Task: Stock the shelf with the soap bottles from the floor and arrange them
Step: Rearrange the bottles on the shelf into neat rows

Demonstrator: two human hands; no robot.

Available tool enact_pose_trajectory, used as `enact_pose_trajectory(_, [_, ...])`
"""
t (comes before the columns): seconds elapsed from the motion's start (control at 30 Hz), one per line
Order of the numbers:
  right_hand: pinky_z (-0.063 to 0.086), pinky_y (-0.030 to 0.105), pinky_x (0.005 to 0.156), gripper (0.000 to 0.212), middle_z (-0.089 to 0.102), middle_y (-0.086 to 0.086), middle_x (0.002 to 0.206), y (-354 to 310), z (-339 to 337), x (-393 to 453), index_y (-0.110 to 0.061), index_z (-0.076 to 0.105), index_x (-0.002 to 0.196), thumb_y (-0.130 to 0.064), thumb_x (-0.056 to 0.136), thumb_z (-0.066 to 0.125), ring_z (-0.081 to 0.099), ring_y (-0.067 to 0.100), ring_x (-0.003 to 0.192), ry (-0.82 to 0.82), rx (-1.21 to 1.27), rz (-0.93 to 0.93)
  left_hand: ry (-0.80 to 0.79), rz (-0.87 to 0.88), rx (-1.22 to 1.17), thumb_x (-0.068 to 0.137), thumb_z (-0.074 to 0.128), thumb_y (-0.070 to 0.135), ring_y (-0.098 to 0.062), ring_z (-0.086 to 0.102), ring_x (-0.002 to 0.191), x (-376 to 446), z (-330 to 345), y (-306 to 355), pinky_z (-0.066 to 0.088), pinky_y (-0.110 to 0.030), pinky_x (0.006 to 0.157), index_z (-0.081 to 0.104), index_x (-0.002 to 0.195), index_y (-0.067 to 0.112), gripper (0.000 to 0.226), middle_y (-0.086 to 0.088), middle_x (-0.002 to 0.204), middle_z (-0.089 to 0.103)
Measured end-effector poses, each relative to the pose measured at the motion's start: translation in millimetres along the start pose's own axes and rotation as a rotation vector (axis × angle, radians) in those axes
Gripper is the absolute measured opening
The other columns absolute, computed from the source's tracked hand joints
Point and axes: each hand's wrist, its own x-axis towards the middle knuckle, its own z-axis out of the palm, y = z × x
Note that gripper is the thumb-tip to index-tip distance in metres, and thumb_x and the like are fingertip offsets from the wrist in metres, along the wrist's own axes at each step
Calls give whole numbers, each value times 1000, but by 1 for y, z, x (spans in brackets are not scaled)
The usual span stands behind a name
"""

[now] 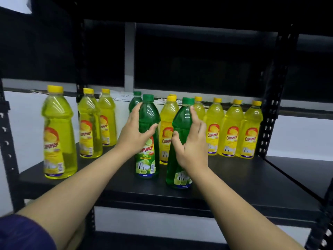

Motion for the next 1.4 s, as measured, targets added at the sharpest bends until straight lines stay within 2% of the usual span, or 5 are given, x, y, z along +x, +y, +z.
enact_pose_trajectory(0.1, [55,40,74,83,40,3,136,-17,27,0,-42,12,164,-42,95,58,55,23,108,-11,26,-4,17,3,-34,92,65,55,-14,49,138,7,-16,-28,48,-44,111,19,159,34,84,5,153,45])
enact_pose_trajectory(0.37, [57,44,73,85,41,7,137,-35,75,6,-43,8,164,-44,93,54,56,25,103,-28,22,2,37,-148,-112,103,58,38,1,53,118,10,-11,-74,38,1,85,19,156,19,68,13,137,47])
enact_pose_trajectory(0.6, [57,43,73,86,40,5,139,-25,89,9,-41,10,165,-38,95,60,58,27,105,-12,65,-16,-28,-312,246,88,67,61,-30,49,132,-12,19,-112,50,-45,99,16,157,13,98,-12,148,43])
enact_pose_trajectory(0.77, [58,45,74,86,40,5,139,-23,94,10,-38,13,165,-34,96,64,57,26,105,8,71,-23,24,-324,432,73,78,66,-33,44,138,-11,32,-93,51,-45,99,3,160,9,128,-13,155,33])
enact_pose_trajectory(1.4, [53,36,75,83,38,5,143,-24,94,8,-34,13,166,-31,99,63,53,17,104,10,45,-24,7,-357,266,63,89,54,-33,51,131,-10,23,-104,56,-51,94,3,157,25,131,-8,145,46])
